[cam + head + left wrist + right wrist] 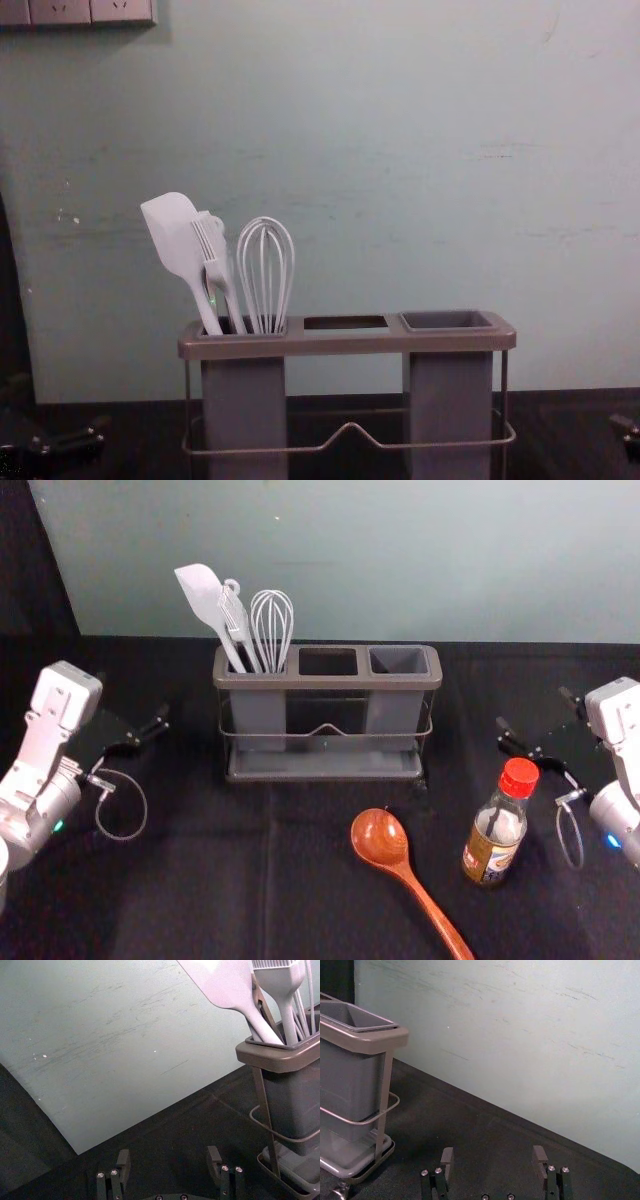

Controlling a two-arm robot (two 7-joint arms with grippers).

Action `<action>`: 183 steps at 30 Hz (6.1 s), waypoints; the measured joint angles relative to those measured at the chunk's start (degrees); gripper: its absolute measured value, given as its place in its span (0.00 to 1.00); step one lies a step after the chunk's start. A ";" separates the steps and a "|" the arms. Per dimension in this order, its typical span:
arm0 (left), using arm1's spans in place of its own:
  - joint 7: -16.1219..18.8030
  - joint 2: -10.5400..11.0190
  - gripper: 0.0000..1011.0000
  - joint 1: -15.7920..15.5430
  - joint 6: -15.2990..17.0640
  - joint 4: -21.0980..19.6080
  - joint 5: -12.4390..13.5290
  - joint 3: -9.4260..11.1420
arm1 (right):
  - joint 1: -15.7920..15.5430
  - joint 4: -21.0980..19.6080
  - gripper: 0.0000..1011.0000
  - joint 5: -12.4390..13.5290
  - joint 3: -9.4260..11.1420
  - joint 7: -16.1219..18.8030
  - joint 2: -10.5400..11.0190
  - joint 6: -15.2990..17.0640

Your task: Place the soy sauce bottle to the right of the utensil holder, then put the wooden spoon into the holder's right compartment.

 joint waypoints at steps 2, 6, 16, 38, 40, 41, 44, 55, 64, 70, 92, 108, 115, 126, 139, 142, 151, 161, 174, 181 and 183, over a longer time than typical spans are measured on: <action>0.00 0.00 0.99 0.00 0.00 0.00 0.00 0.00 | 0.00 0.00 0.99 0.00 0.00 0.00 0.00 0.00; 0.00 0.00 0.99 0.00 0.00 0.00 0.00 0.00 | 0.00 0.00 0.99 0.00 0.00 0.00 0.00 0.00; 0.00 0.00 0.99 0.00 0.00 0.00 0.00 0.00 | 0.00 0.00 0.99 0.00 0.00 0.00 0.00 0.00; 0.00 0.00 0.99 0.00 0.00 0.00 0.00 0.00 | 0.00 0.00 0.99 0.00 0.00 0.00 0.00 0.00; 0.00 0.00 0.99 0.00 0.00 0.00 0.00 0.00 | 0.00 0.00 0.99 0.00 0.00 0.00 0.00 0.00; 0.00 0.00 0.99 0.00 0.00 0.00 0.00 0.00 | -0.01 0.00 0.99 -0.02 0.02 0.01 -0.01 0.00; 0.00 0.00 0.99 0.00 0.00 0.00 0.00 0.00 | -1.02 -1.52 0.99 -0.17 0.66 0.05 0.41 0.43; 0.00 0.00 0.99 0.00 0.00 0.00 0.00 0.00 | -10.88 -11.84 0.99 0.59 5.66 -1.38 4.63 1.11; 0.00 0.00 0.99 0.00 0.00 0.00 0.00 0.00 | -21.89 -20.49 0.99 5.52 12.84 -1.74 7.88 -1.16; 0.00 0.00 0.99 0.00 0.00 0.00 0.00 0.00 | -28.30 -24.99 0.99 9.66 17.61 -1.50 7.79 -5.40; 0.00 0.00 0.99 0.00 0.00 0.00 0.00 0.00 | -29.07 -28.75 0.99 16.33 16.44 12.12 5.48 -12.31; 0.00 0.00 0.99 0.00 0.00 0.00 0.00 0.00 | -25.31 -23.68 0.99 13.94 13.01 14.82 1.52 -8.07; 0.00 0.00 0.99 0.00 0.00 0.00 0.00 0.00 | -25.58 -23.62 0.99 13.45 13.47 15.39 0.79 -7.05; 0.00 0.00 0.99 0.00 0.00 0.00 0.00 0.00 | -26.35 -24.19 0.84 13.33 14.68 16.65 -0.09 -5.86; 0.00 0.00 0.99 0.00 0.00 0.00 0.00 0.00 | -27.36 -25.42 0.46 11.41 16.15 17.53 -0.89 -4.59; 0.00 0.00 0.99 0.00 0.00 0.00 0.00 0.00 | -27.49 -25.58 0.39 11.09 16.38 17.78 -1.08 -4.43; 0.00 0.00 0.99 0.00 0.00 0.00 0.00 0.00 | -26.39 -26.10 0.38 10.76 18.07 18.35 -2.13 -3.62; 0.00 0.00 0.99 0.00 0.00 0.00 0.00 0.00 | -21.45 -23.96 0.38 10.17 18.52 19.19 -3.74 -1.82; 0.00 0.00 0.99 0.00 0.00 0.00 0.00 0.00 | -13.02 -16.54 0.38 8.77 17.31 20.56 -7.47 0.26; 0.00 0.00 0.99 0.00 0.00 0.00 0.00 0.00 | -7.44 -9.96 0.38 7.58 16.07 21.64 -10.52 0.32; 0.00 0.00 0.99 0.00 0.00 0.00 0.00 0.00 | -6.39 -8.69 0.38 7.53 15.92 21.84 -11.18 0.14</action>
